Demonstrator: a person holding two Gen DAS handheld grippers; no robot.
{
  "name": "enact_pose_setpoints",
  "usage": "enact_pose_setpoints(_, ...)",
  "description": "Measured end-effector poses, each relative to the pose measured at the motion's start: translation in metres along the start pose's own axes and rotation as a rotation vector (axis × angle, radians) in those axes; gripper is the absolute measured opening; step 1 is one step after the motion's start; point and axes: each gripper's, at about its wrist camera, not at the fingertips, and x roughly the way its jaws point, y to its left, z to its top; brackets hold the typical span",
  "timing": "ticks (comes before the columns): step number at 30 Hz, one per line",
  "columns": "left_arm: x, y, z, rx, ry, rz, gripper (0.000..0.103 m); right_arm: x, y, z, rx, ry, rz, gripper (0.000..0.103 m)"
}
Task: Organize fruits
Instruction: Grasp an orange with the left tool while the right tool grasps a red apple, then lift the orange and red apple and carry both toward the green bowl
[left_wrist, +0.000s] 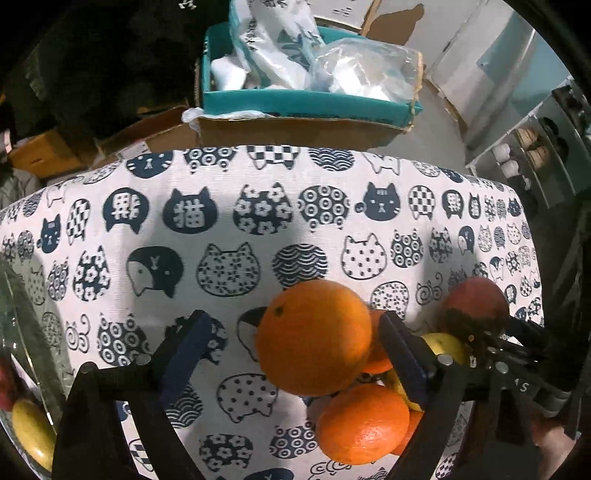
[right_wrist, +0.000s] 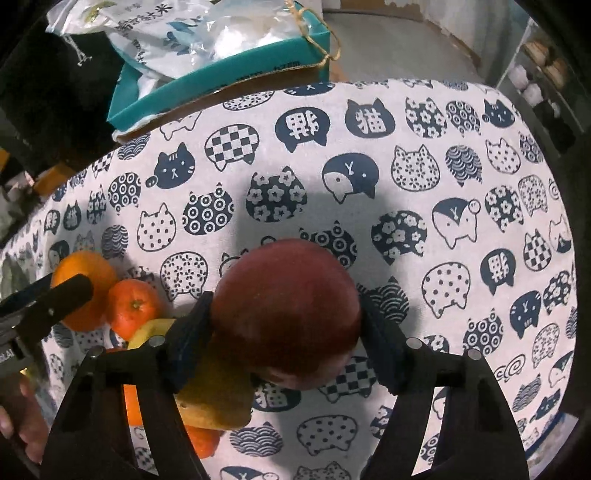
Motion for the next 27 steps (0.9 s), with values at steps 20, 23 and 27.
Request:
enact_pose_setpoints(20, -0.006, 0.005, -0.009, 0.019, -0.022, -0.017, 0.065, -0.022, 0.017, -0.004, -0.123, -0.134, -0.083, 0.075)
enact_pose_setpoints(23, -0.015, 0.007, -0.011, 0.031, -0.05, 0.005, 0.065, -0.03, 0.02, -0.006, -0.135, -0.159, -0.083, 0.075)
enact_pose_setpoints(27, -0.03, 0.01, -0.013, 0.046, -0.088, 0.03, 0.065, -0.04, 0.026, -0.008, -0.151, -0.188, -0.087, 0.075)
